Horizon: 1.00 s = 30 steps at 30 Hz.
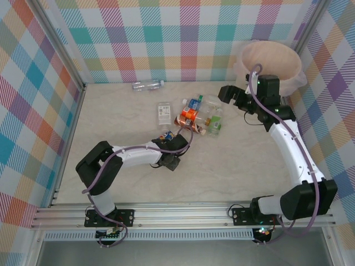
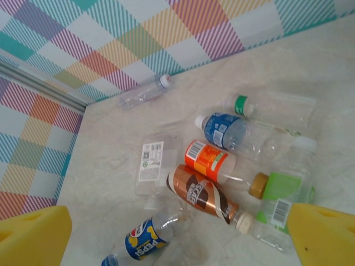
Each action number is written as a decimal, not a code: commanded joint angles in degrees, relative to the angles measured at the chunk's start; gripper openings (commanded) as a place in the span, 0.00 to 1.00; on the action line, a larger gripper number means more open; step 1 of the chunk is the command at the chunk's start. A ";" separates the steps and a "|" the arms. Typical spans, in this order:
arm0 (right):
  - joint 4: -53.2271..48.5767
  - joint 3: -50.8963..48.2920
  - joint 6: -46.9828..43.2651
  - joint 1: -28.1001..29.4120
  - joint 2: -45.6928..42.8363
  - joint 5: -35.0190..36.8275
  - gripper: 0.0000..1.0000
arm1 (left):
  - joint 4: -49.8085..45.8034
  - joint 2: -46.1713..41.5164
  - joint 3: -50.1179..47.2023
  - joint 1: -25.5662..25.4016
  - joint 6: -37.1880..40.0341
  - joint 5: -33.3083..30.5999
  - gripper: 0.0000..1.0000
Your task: Put the plastic bottles in the bin
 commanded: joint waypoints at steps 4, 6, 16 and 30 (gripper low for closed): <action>1.07 -6.56 3.19 0.17 -5.97 0.15 1.00 | 1.95 -7.74 1.19 -0.32 -4.40 1.89 0.26; 4.09 -10.30 7.55 0.17 -7.86 -0.80 1.00 | 2.65 -9.69 1.73 -0.30 -4.76 2.30 0.25; 9.93 -13.60 13.86 0.45 -6.53 -14.03 1.00 | 3.49 -14.97 7.48 -0.26 -4.23 4.62 0.20; 31.53 -17.02 19.41 11.15 0.15 -23.10 1.00 | 6.25 -18.36 12.64 0.17 -2.52 6.91 0.20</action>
